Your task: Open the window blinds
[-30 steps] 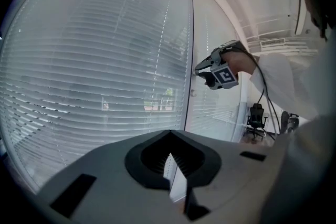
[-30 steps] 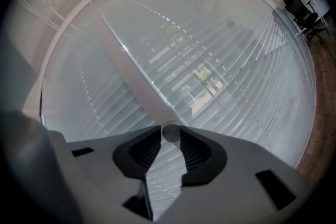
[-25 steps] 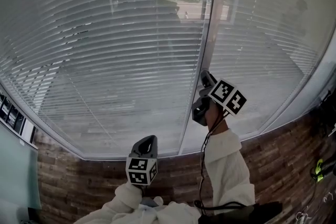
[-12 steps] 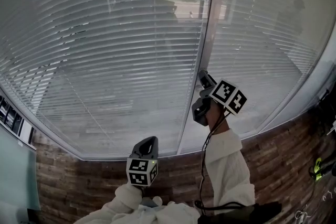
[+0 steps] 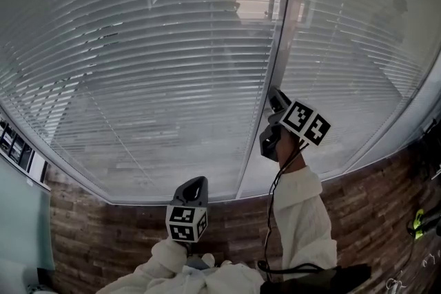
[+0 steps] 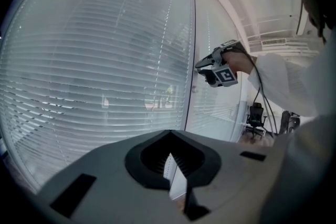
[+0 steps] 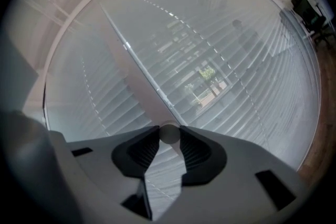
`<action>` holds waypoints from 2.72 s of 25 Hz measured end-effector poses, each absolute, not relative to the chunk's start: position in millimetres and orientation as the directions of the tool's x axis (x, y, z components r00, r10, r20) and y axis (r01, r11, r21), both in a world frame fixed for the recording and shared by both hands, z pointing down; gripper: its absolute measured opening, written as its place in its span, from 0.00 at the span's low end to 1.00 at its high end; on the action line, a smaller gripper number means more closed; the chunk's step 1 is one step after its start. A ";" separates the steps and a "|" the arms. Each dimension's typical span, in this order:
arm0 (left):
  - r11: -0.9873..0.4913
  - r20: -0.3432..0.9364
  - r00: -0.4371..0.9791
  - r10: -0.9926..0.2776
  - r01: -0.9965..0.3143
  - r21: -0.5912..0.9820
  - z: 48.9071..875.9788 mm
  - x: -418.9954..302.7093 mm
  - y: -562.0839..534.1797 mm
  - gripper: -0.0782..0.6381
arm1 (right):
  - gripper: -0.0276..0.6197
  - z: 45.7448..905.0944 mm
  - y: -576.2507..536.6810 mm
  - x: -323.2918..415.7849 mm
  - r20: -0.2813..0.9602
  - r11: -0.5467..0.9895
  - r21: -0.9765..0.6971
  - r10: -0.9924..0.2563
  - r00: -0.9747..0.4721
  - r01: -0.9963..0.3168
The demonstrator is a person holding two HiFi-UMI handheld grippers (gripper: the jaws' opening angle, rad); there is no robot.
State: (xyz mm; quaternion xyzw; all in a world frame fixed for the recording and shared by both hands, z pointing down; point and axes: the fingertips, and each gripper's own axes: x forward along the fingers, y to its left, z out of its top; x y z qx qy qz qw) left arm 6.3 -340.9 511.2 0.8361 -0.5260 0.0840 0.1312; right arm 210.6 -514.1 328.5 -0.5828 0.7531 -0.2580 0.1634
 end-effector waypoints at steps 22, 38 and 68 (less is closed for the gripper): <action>-0.411 0.284 0.426 -0.859 -0.905 0.113 511.6 11.0 -336.4 0.11 | 0.24 328.4 -510.5 204.7 0.177 0.206 0.088 -0.966 -0.188 -0.975; -0.403 0.286 0.413 -0.865 -0.910 0.096 511.6 6.4 -333.5 0.11 | 0.24 329.0 -509.8 201.6 0.198 0.204 0.321 -0.969 -0.145 -0.925; -0.394 0.289 0.405 -0.868 -0.914 0.098 511.6 0.8 -328.8 0.11 | 0.24 327.2 -505.8 193.7 0.180 0.207 0.649 -0.977 -0.116 -0.733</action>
